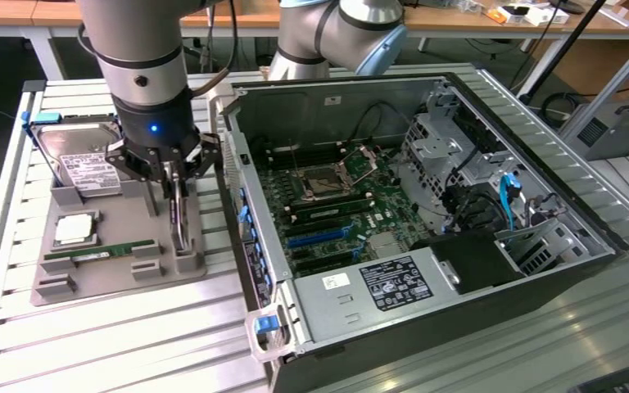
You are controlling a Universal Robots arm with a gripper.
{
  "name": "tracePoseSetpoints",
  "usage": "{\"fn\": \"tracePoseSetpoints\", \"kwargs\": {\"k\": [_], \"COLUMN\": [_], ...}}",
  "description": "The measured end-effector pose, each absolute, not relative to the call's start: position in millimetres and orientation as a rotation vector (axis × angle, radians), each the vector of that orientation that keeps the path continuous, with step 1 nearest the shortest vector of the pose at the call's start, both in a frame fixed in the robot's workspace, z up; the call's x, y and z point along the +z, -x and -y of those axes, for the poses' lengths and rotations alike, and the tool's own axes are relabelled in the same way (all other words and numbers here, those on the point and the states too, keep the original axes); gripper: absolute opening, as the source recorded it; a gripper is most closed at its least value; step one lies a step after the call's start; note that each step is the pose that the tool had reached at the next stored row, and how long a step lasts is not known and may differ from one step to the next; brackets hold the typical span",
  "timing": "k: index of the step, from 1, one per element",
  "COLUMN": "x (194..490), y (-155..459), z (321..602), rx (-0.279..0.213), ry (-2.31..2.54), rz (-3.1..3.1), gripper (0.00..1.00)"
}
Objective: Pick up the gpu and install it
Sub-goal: 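Pick up the gpu and move the gpu toward the slot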
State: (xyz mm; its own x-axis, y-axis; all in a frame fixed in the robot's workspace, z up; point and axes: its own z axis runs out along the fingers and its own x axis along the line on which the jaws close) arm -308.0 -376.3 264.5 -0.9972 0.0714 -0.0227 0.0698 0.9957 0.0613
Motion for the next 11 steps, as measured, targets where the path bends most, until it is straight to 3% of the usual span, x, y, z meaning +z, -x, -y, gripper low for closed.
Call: {"fn": "tracePoseSetpoints", "kwargs": {"k": [11], "x": [272.4], "y": [308.0], "z": [376.3], "rx": [0.095], "ry": [-0.11], "rz": [-3.113], "gripper": [0.27]}}
